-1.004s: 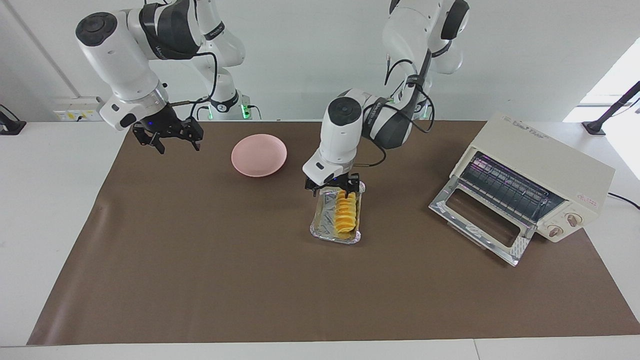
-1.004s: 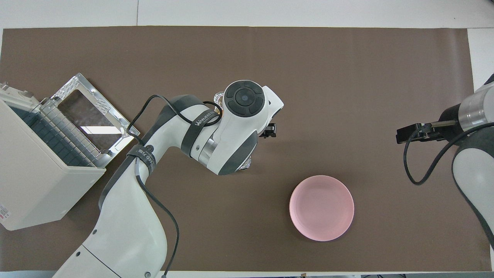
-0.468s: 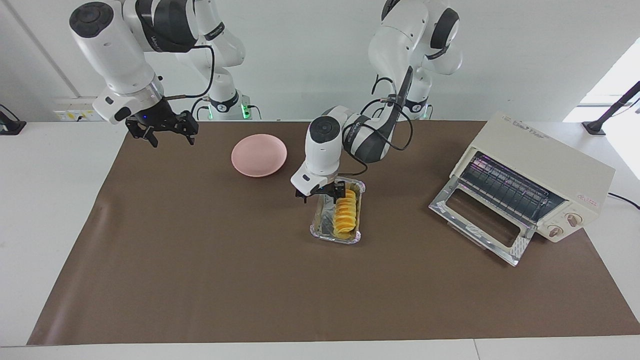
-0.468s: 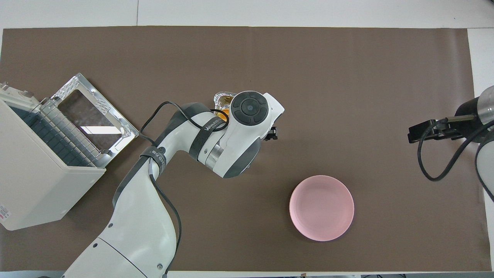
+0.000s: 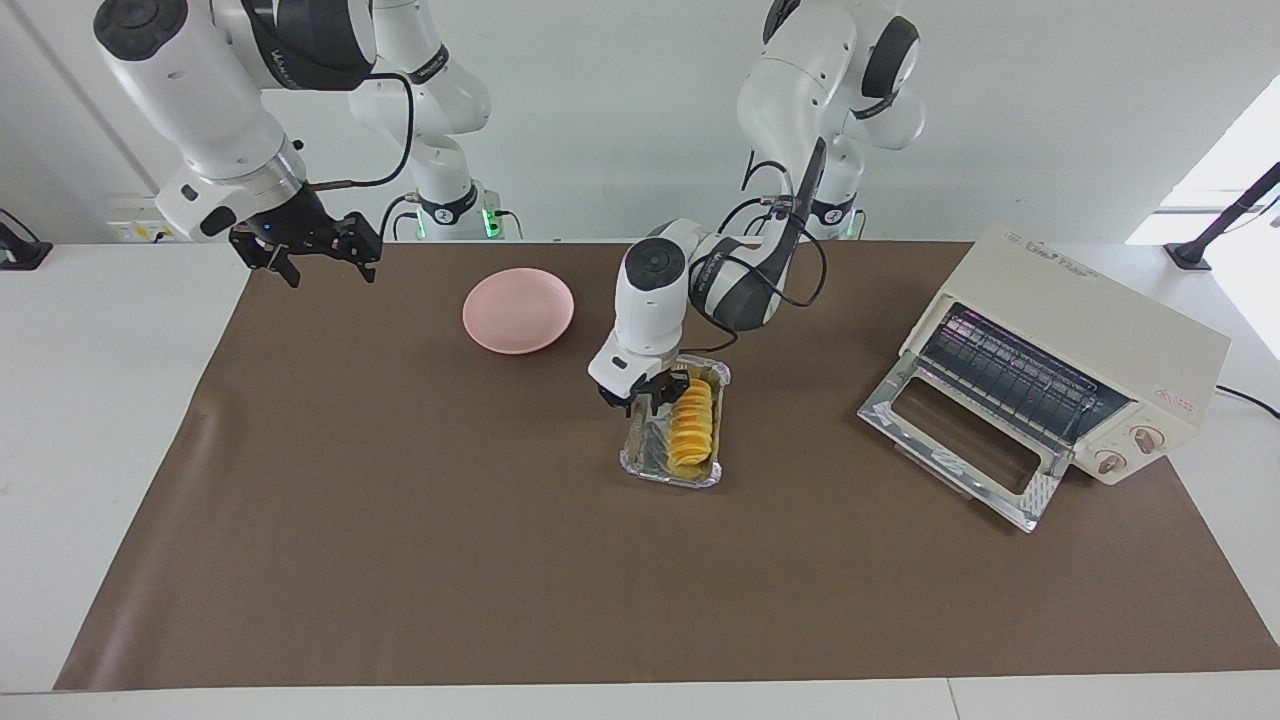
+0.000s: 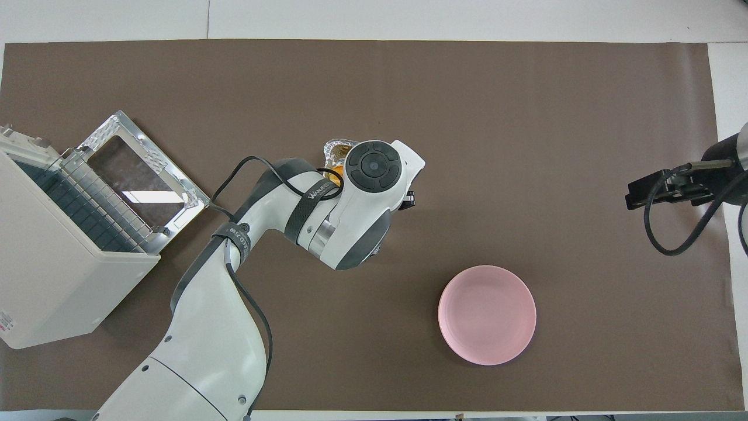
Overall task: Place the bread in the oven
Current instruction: 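Carry the foil tray with the left gripper toward the oven, then push the foil tray into the open oven with the left gripper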
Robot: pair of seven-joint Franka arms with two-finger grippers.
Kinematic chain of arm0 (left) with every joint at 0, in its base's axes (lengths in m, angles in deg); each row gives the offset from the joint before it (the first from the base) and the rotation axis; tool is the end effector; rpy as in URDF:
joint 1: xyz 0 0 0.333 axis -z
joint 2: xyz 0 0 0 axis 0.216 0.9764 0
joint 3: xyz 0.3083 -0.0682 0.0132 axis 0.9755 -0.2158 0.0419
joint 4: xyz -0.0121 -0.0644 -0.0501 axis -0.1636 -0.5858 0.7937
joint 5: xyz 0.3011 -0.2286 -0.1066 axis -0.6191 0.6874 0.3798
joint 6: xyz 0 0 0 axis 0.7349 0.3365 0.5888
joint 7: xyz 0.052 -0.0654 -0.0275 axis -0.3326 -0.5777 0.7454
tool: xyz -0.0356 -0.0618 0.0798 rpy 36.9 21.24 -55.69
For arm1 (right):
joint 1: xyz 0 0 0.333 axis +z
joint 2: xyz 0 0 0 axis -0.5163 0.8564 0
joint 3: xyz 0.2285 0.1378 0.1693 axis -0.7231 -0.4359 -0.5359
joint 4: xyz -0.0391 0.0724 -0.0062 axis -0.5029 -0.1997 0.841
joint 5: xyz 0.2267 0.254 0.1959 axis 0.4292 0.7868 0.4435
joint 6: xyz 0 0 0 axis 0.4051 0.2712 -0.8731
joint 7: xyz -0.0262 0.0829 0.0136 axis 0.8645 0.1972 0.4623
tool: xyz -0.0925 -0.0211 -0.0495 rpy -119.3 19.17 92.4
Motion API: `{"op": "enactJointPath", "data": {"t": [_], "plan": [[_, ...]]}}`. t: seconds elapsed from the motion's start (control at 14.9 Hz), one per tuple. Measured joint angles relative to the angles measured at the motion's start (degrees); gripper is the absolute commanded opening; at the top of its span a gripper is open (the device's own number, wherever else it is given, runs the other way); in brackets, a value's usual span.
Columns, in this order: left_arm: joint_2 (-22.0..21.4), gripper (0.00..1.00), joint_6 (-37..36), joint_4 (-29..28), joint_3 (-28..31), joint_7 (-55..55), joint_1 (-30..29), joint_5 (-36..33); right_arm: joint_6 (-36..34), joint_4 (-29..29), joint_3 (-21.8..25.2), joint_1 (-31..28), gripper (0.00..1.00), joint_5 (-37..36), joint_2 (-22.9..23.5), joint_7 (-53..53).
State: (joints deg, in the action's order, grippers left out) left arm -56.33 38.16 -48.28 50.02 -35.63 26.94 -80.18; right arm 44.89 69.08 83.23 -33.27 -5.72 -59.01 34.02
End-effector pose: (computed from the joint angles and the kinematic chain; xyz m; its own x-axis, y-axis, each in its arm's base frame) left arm 0.5173 -0.4612 0.3204 0.9998 -0.0070 -0.0166 -0.0064 -0.9992 0.0399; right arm 0.5390 -0.0017 0.5852 0.9927 0.0313 -0.1167 0.0281 -0.9992 -0.0296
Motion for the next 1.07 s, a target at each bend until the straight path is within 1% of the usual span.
{"op": "enactJointPath", "data": {"t": [0.2,0.27,0.4,0.54,0.74,0.8,0.94,1.07], "plan": [[-0.02,0.0,-0.33,0.08,0.45,-0.65,-0.87,2.42,-0.01,-0.12,0.14,-0.47,1.0,0.71,0.0,-0.63],[-0.04,0.0,-1.59,0.43,0.67,-1.44,-1.18,3.27,-0.01,-0.15,0.27,-0.52,1.0,0.7,0.0,-0.63],[-0.15,0.0,-6.65,3.2,1.46,-3.77,-1.63,3.61,0.02,-0.26,0.37,-0.52,1.0,0.32,0.0,-0.63],[-0.65,0.0,-13.07,8.35,3.57,-4.93,-2.1,3.65,0.08,-0.52,0.32,-0.5,1.0,-1.0,0.0,-0.54],[-2.41,0.0,-23.79,16.7,9.57,-5.11,-3.69,3.67,0.33,-1.01,0.22,-0.48,1.0,-1.33,0.0,-0.53],[-2.97,0.0,-26.0,18.06,11.89,-5.1,-4.11,3.67,0.4,-1.09,0.22,-0.48,1.0,-1.33,0.0,-0.53],[-3.43,0.0,-27.72,18.53,16.69,-5.07,-4.68,3.67,0.41,-1.14,0.22,-0.48,1.0,-1.33,0.01,-0.6],[-3.2,0.0,-28.09,17.45,20.53,-5.05,-5.87,3.66,0.41,-1.14,0.26,-0.49,1.0,-1.33,0.02,-1.39]]}}
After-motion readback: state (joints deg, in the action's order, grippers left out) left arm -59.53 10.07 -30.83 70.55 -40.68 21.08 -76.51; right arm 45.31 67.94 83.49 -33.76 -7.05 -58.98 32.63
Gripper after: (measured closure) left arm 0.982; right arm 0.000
